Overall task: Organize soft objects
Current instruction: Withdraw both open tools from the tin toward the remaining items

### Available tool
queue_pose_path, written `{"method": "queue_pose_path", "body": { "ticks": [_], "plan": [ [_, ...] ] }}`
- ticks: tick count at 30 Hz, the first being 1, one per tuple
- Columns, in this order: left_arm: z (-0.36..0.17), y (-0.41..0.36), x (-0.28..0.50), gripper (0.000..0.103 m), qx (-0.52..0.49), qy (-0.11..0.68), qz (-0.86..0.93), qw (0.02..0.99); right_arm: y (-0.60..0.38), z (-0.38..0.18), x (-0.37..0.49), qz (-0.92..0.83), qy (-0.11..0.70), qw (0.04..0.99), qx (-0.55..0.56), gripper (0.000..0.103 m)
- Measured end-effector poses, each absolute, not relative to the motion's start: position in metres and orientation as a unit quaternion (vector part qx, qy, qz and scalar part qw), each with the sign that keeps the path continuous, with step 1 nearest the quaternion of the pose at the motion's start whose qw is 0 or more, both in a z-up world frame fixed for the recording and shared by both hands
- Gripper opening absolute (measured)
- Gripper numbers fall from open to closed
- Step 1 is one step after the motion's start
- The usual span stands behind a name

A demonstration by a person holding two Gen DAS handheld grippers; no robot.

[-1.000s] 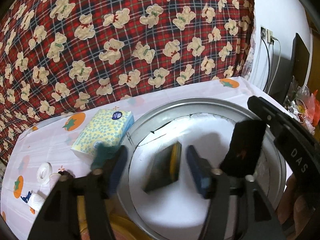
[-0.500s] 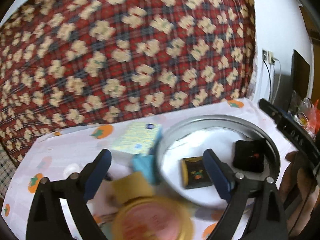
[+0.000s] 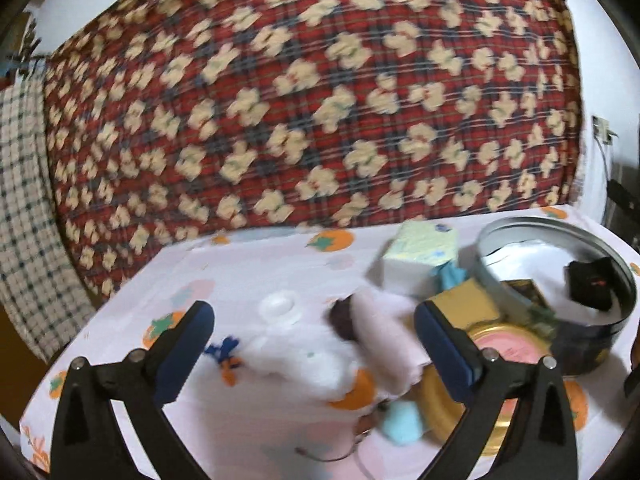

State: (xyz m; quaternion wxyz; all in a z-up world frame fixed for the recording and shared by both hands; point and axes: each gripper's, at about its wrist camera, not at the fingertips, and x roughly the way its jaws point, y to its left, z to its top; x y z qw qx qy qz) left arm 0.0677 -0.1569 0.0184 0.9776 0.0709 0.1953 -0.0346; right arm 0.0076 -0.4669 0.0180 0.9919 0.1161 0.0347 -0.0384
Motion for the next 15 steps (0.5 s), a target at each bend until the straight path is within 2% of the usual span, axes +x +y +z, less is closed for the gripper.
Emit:
{"method": "queue_pose_path", "body": {
  "ticks": [9, 15],
  "plan": [
    [-0.009, -0.13, 0.074, 0.102, 0.046, 0.224, -0.021, 0.973, -0.383, 0.016, 0.022, 0.071, 0.063, 0.995, 0.042, 0.079],
    [-0.011, -0.109, 0.077, 0.102, 0.017, 0.227, -0.011, 0.974, -0.322, 0.01, 0.045, 0.117, 0.118, 0.986, -0.023, 0.079]
  ]
}}
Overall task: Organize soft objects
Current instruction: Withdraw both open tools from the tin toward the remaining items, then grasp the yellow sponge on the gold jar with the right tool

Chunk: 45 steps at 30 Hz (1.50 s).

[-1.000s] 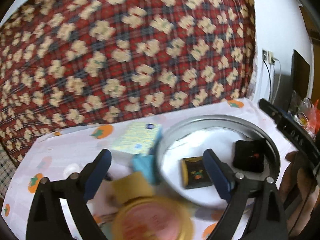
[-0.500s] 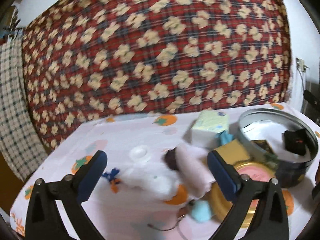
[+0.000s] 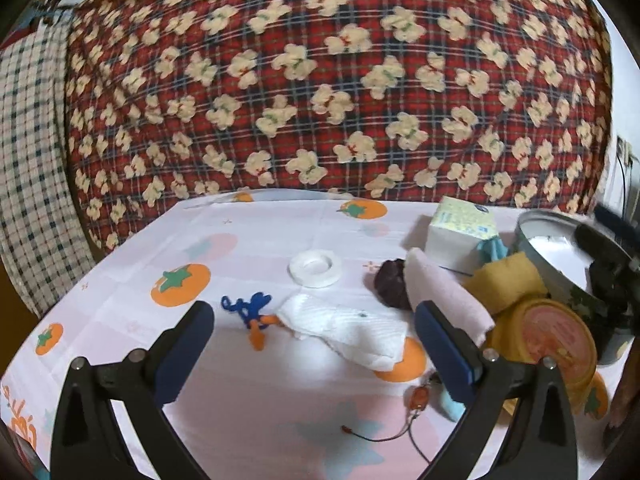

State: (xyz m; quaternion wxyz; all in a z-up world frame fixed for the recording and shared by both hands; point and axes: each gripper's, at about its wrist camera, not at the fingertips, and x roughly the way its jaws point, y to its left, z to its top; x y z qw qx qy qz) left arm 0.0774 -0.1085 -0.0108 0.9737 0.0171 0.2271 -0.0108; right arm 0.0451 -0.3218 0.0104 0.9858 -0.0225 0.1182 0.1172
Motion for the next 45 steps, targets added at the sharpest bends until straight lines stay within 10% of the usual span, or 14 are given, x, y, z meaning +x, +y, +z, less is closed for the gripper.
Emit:
{"method": "queue_pose_path", "body": {
  "ticks": [15, 23, 45],
  "plan": [
    [-0.011, -0.09, 0.074, 0.102, -0.023, 0.221, -0.003, 0.975, -0.282, -0.016, 0.108, 0.09, 0.279, 0.954, -0.058, 0.077],
    [-0.012, -0.09, 0.077, 0.102, -0.018, 0.229, 0.001, 0.973, -0.286, -0.026, 0.119, 0.112, 0.327, 0.937, -0.037, 0.055],
    [-0.023, -0.135, 0.097, 0.1, 0.008, 0.283, -0.072, 0.956, -0.29, 0.005, 0.053, 0.076, 0.111, 0.99, -0.05, 0.05]
  ]
}}
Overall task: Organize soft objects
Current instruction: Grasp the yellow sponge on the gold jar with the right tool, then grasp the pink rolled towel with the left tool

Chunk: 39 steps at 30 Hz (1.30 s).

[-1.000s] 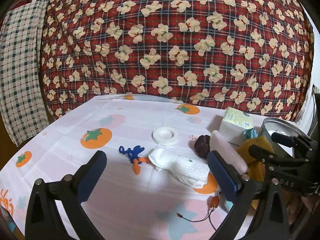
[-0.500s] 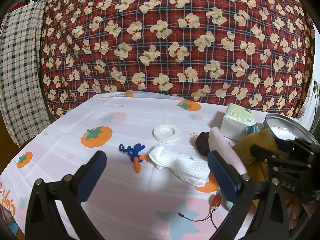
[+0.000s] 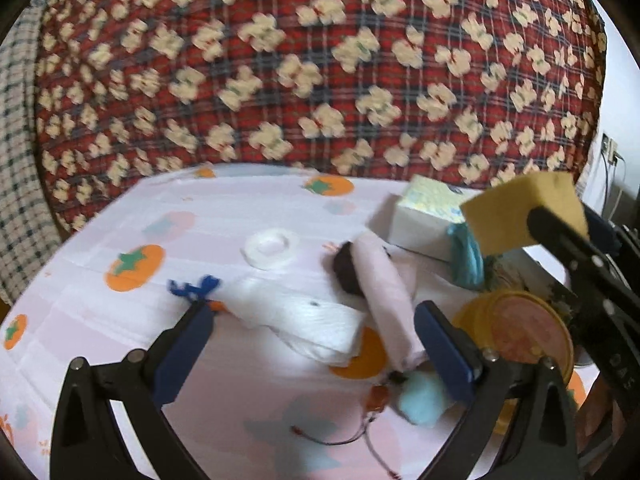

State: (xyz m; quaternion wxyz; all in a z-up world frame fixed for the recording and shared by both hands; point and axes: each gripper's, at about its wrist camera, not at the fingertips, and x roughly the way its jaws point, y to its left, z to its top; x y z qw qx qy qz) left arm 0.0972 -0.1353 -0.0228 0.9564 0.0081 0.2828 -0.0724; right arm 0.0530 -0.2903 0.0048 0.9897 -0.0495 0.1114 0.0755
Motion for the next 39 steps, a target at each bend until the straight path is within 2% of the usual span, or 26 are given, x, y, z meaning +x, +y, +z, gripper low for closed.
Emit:
{"method": "queue_pose_path", "body": {
  "ticks": [2, 7, 10, 11, 13, 14, 15, 16, 19, 28, 32, 33, 35, 36, 37, 39],
  "plan": [
    [-0.027, -0.14, 0.104, 0.097, 0.004, 0.299, -0.084, 0.95, -0.294, 0.006, 0.051, 0.07, 0.109, 0.991, -0.043, 0.05],
    [-0.034, -0.148, 0.121, 0.077, -0.005, 0.336, -0.102, 0.937, -0.302, 0.005, 0.053, 0.06, 0.115, 0.991, -0.027, 0.05],
    [-0.035, -0.157, 0.126, 0.072, 0.006, 0.346, -0.109, 0.932, -0.306, 0.004, 0.056, 0.053, 0.124, 0.991, -0.017, 0.051],
    [-0.036, -0.162, 0.127, 0.067, 0.013, 0.353, -0.118, 0.928, -0.308, 0.003, 0.057, 0.05, 0.126, 0.991, -0.013, 0.051],
    [-0.038, -0.168, 0.13, 0.04, 0.025, 0.363, -0.125, 0.923, -0.31, 0.002, 0.057, 0.047, 0.128, 0.991, -0.008, 0.051],
    [-0.037, -0.168, 0.13, 0.033, 0.026, 0.364, -0.128, 0.922, -0.311, 0.002, 0.056, 0.047, 0.129, 0.991, -0.007, 0.051],
    [-0.037, -0.167, 0.129, 0.019, 0.024, 0.363, -0.132, 0.922, -0.311, 0.002, 0.056, 0.047, 0.129, 0.991, -0.006, 0.051],
    [-0.035, -0.166, 0.129, 0.014, 0.02, 0.361, -0.135, 0.923, -0.311, 0.002, 0.056, 0.047, 0.128, 0.991, -0.007, 0.051],
    [-0.031, -0.159, 0.125, 0.01, 0.004, 0.347, -0.134, 0.928, -0.312, 0.001, 0.056, 0.049, 0.127, 0.991, -0.007, 0.051],
    [-0.018, -0.157, 0.111, 0.007, 0.007, 0.297, -0.134, 0.945, -0.311, 0.002, 0.054, 0.051, 0.123, 0.991, -0.008, 0.051],
    [-0.019, -0.157, 0.115, 0.007, 0.008, 0.306, -0.129, 0.943, -0.308, 0.002, 0.053, 0.053, 0.122, 0.991, -0.008, 0.051],
    [-0.021, -0.157, 0.119, 0.009, 0.008, 0.315, -0.121, 0.941, -0.308, 0.002, 0.053, 0.053, 0.123, 0.991, -0.008, 0.051],
    [-0.025, -0.157, 0.125, 0.027, 0.006, 0.333, -0.105, 0.937, -0.308, 0.002, 0.053, 0.053, 0.124, 0.991, -0.008, 0.051],
    [-0.027, -0.157, 0.128, 0.046, 0.006, 0.34, -0.099, 0.935, -0.308, 0.002, 0.053, 0.055, 0.125, 0.991, -0.008, 0.051],
    [-0.029, -0.156, 0.13, 0.057, 0.005, 0.346, -0.094, 0.933, -0.307, 0.002, 0.053, 0.056, 0.127, 0.99, -0.007, 0.051],
    [-0.033, -0.157, 0.134, 0.057, 0.002, 0.358, -0.099, 0.929, -0.307, 0.001, 0.053, 0.058, 0.128, 0.99, -0.006, 0.051]
  ]
}}
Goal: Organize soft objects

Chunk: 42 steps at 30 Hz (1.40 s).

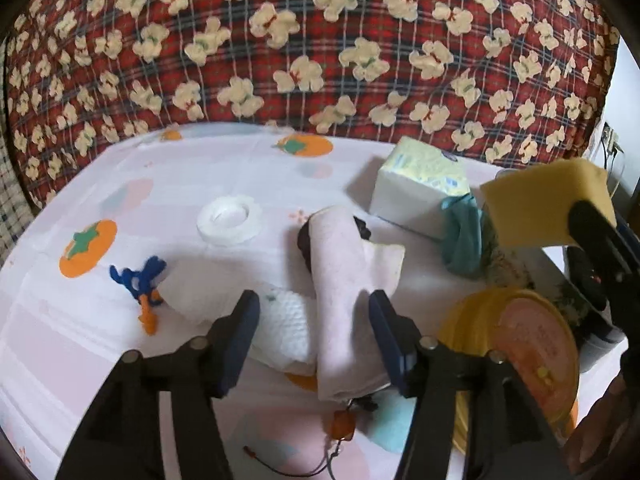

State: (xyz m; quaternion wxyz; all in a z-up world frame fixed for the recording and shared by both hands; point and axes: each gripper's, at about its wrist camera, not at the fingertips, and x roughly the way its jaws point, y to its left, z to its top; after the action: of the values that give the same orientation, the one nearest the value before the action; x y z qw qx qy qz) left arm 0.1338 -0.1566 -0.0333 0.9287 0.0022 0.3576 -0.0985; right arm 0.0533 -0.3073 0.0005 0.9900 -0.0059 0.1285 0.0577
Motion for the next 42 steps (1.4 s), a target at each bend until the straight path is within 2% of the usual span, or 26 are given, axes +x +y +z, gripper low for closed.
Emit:
{"method": "queue_pose_path", "body": {
  "ticks": [5, 6, 9, 11, 12, 15, 22, 29, 42],
  "plan": [
    [-0.037, -0.166, 0.142, 0.055, 0.01, 0.368, -0.117, 0.923, -0.308, -0.001, 0.055, 0.058, 0.133, 0.989, -0.002, 0.051],
    [-0.037, -0.168, 0.142, 0.048, 0.013, 0.367, -0.118, 0.922, -0.308, -0.001, 0.054, 0.058, 0.134, 0.989, -0.001, 0.051],
    [-0.037, -0.174, 0.143, 0.039, 0.024, 0.367, -0.122, 0.922, -0.308, -0.001, 0.055, 0.057, 0.135, 0.989, -0.001, 0.051],
    [-0.037, -0.177, 0.143, 0.024, 0.026, 0.367, -0.136, 0.92, -0.309, -0.002, 0.056, 0.057, 0.136, 0.989, 0.001, 0.051],
    [-0.036, -0.177, 0.142, 0.01, 0.025, 0.365, -0.144, 0.919, -0.31, -0.001, 0.056, 0.058, 0.136, 0.989, 0.001, 0.051],
    [-0.032, -0.18, 0.137, 0.005, 0.032, 0.352, -0.155, 0.923, -0.31, -0.001, 0.056, 0.057, 0.135, 0.989, 0.001, 0.051],
    [-0.016, -0.192, 0.109, 0.005, 0.082, 0.269, -0.133, 0.95, -0.311, 0.003, 0.046, 0.057, 0.108, 0.992, 0.002, 0.051],
    [-0.007, -0.17, 0.106, 0.005, 0.037, 0.242, -0.129, 0.961, -0.314, 0.009, 0.038, 0.056, 0.082, 0.995, 0.009, 0.051],
    [-0.002, -0.16, 0.09, 0.005, 0.022, 0.194, -0.097, 0.976, -0.318, 0.015, 0.031, 0.055, 0.063, 0.996, 0.012, 0.051]
  ]
}}
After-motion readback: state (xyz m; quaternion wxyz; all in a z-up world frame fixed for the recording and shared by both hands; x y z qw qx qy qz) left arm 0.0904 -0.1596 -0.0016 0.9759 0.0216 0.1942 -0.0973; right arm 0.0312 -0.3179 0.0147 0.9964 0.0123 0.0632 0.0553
